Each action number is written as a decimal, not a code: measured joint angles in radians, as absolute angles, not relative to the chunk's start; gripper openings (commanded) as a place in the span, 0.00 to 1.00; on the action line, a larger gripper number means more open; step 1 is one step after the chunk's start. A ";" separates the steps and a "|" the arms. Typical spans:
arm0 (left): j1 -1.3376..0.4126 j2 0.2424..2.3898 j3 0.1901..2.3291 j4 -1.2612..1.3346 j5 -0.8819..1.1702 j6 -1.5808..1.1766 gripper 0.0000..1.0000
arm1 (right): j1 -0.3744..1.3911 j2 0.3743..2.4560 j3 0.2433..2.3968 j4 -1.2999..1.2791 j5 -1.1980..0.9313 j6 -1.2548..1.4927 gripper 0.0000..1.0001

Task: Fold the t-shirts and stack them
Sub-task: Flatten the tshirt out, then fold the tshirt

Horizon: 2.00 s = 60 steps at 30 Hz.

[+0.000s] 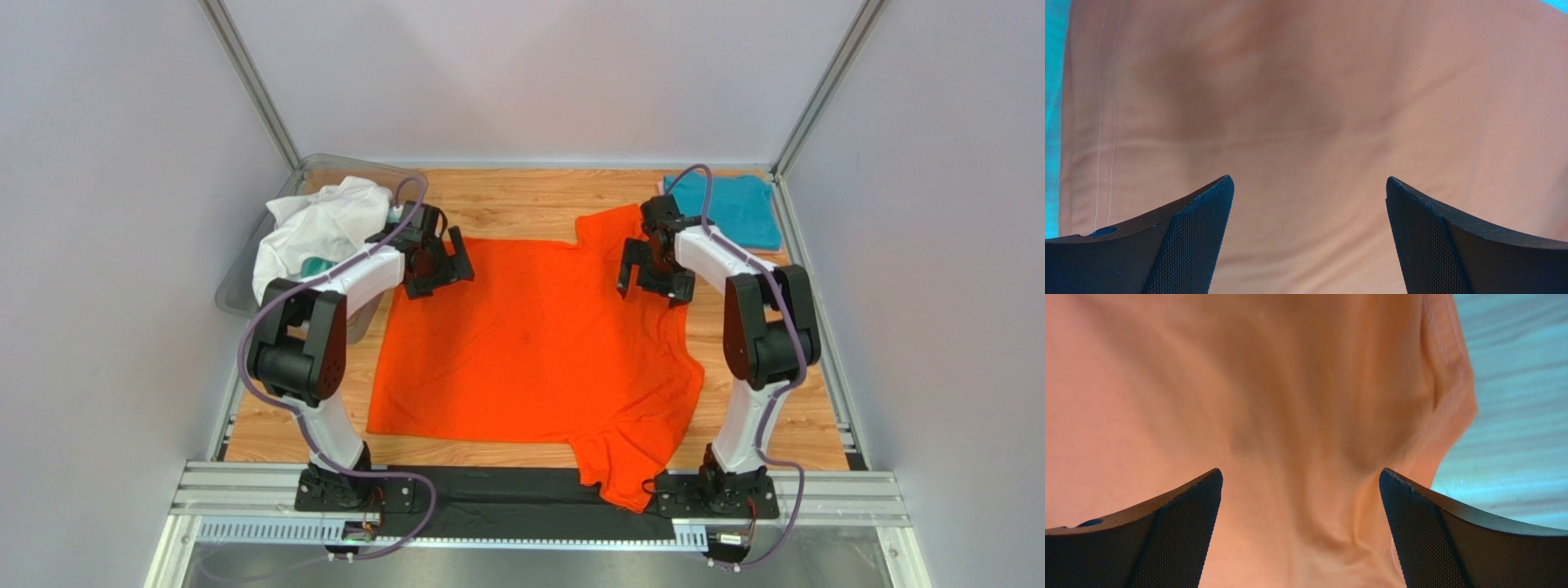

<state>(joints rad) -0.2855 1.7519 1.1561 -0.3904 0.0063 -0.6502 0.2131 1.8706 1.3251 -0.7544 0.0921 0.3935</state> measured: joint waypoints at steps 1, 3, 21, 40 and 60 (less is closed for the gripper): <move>-0.285 1.773 1.174 -0.387 0.007 -0.646 1.00 | 0.207 1.897 1.344 -0.755 0.093 0.389 1.00; -0.281 1.808 1.201 -0.383 0.007 -0.640 1.00 | 0.196 1.947 1.382 -0.757 0.093 0.380 1.00; -0.237 2.019 1.422 -0.389 0.068 -0.614 1.00 | 0.142 2.186 1.715 -0.840 0.099 0.300 1.00; -0.246 1.558 1.230 -0.449 0.143 -0.608 1.00 | 0.178 1.769 1.507 -0.852 0.105 0.299 1.00; -0.300 0.709 0.466 -0.852 -0.121 -0.909 0.96 | 0.207 1.141 0.864 -0.768 -0.035 0.434 1.00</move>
<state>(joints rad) -0.2996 0.7086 0.4664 -0.8524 -0.1211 -0.9092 0.2073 1.1412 0.8639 -0.7681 -0.0345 0.4343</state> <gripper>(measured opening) 0.986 0.998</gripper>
